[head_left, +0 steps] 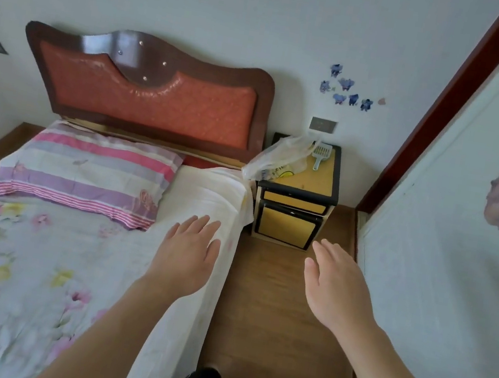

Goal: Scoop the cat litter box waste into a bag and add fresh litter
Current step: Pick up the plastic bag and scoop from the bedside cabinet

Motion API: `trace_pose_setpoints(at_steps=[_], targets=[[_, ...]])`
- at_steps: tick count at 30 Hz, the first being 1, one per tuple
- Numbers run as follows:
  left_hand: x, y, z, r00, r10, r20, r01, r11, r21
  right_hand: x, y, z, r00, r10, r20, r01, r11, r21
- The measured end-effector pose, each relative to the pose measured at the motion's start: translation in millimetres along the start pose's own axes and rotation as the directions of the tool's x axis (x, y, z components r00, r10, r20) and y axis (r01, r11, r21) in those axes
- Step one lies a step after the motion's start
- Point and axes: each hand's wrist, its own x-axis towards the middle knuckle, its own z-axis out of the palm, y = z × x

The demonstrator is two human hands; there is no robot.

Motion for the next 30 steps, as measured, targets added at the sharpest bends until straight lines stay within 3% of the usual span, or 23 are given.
trace_pose_setpoints(at_steps=[19,30], targets=[[353,-5,-9,0.976,0.193,0.098,-0.190,0.981,-0.035,294,31,-8,0.978,0.207,0.030,-0.208,0.977,0.054],[519,40,32,0.973,0.141,0.181,-0.148,0.989,0.029,468,101,-1,0.996,0.059,0.070,-0.061,0.997,0.039]])
